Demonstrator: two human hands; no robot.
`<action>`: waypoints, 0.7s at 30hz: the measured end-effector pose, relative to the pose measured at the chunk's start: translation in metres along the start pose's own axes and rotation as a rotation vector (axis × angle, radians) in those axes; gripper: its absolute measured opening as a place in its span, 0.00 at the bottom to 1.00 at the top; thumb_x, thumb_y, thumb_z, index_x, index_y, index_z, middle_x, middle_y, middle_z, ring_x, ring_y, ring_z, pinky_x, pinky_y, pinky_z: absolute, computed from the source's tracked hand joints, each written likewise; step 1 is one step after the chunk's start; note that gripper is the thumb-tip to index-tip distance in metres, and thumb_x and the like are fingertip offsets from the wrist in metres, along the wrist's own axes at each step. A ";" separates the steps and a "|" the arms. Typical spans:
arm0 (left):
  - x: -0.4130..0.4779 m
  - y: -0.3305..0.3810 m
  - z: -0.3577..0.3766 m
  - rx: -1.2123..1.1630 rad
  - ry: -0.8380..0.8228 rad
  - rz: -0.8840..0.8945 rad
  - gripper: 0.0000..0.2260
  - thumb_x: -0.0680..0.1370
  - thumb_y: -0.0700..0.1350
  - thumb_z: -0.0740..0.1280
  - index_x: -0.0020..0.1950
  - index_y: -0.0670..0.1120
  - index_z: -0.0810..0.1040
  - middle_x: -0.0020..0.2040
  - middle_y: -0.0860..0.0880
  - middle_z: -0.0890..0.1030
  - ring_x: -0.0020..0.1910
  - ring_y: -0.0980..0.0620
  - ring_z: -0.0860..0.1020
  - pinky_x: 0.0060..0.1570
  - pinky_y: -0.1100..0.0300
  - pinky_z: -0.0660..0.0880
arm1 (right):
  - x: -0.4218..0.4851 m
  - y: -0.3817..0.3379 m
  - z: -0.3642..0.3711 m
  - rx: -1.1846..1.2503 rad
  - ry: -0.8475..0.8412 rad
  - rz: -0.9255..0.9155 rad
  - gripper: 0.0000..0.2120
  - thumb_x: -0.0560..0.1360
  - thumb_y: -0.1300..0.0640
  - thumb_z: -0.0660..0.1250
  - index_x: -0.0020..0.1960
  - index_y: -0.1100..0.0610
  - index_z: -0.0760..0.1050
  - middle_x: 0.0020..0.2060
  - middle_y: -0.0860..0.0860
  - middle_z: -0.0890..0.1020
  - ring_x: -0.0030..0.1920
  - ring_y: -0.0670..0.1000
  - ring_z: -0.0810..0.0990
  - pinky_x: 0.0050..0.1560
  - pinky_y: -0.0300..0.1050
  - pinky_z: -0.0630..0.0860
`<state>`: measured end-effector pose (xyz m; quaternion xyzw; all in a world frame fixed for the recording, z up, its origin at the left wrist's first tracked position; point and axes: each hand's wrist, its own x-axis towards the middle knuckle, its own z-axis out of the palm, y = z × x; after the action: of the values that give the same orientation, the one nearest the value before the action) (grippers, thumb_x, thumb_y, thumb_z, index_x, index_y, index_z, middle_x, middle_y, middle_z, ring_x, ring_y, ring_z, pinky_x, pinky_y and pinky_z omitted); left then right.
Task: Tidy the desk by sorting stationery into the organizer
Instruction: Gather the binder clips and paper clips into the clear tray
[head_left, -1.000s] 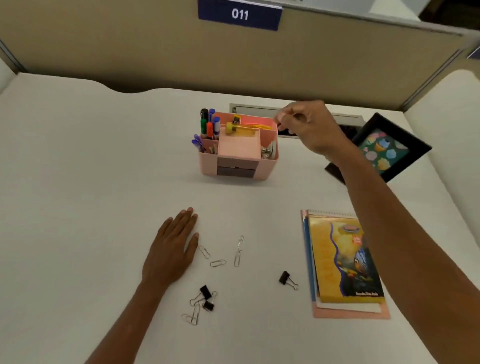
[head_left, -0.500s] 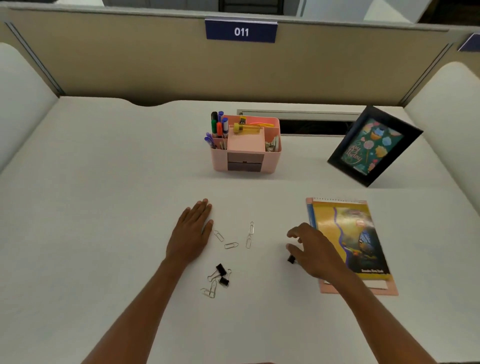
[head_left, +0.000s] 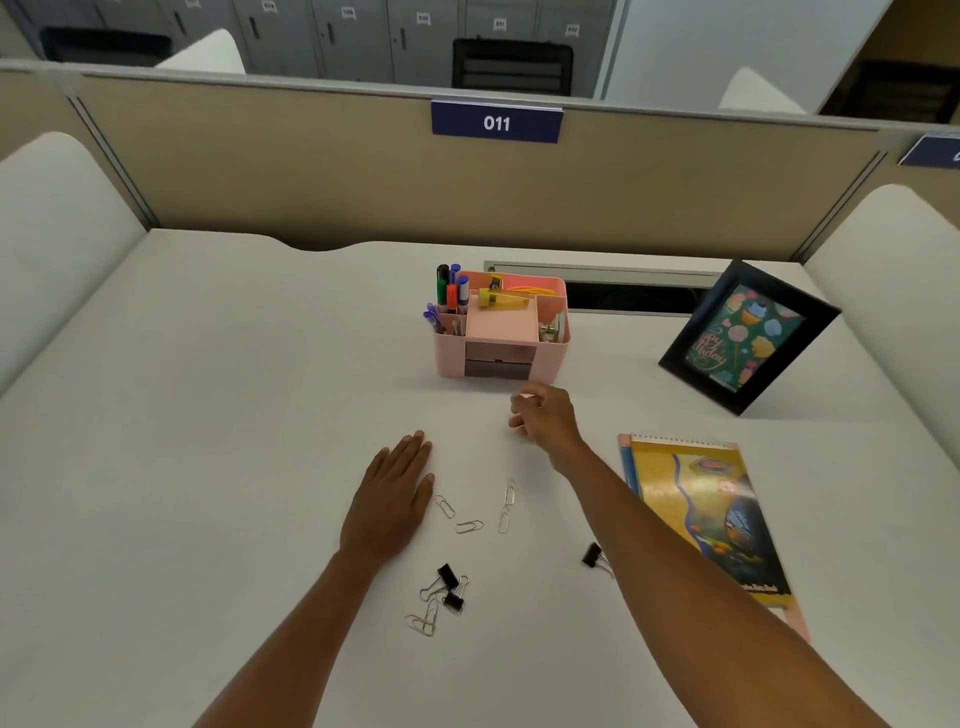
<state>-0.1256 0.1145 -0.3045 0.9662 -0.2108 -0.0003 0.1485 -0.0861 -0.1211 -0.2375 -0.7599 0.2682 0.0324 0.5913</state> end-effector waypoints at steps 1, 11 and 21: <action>0.001 0.000 0.000 -0.006 0.008 0.001 0.25 0.80 0.54 0.46 0.74 0.47 0.63 0.75 0.52 0.61 0.74 0.56 0.58 0.72 0.60 0.47 | 0.007 -0.002 0.006 0.074 0.003 0.044 0.12 0.77 0.60 0.65 0.59 0.61 0.76 0.46 0.59 0.83 0.37 0.52 0.83 0.36 0.41 0.78; 0.003 -0.003 -0.001 -0.024 0.074 0.048 0.22 0.79 0.51 0.54 0.71 0.46 0.69 0.72 0.49 0.67 0.71 0.52 0.66 0.72 0.60 0.54 | 0.027 -0.011 0.048 0.787 0.081 0.307 0.06 0.78 0.61 0.66 0.47 0.64 0.76 0.37 0.58 0.82 0.35 0.52 0.81 0.35 0.43 0.78; 0.123 0.109 -0.105 -0.148 0.221 0.372 0.24 0.71 0.37 0.72 0.67 0.40 0.73 0.65 0.41 0.76 0.63 0.42 0.75 0.60 0.48 0.73 | 0.028 -0.006 0.070 0.592 0.109 0.156 0.11 0.79 0.62 0.60 0.40 0.51 0.73 0.38 0.51 0.79 0.41 0.54 0.81 0.52 0.58 0.80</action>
<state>-0.0509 -0.0005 -0.1654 0.8913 -0.3671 0.1176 0.2386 -0.0410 -0.0661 -0.2637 -0.5324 0.3547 -0.0426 0.7674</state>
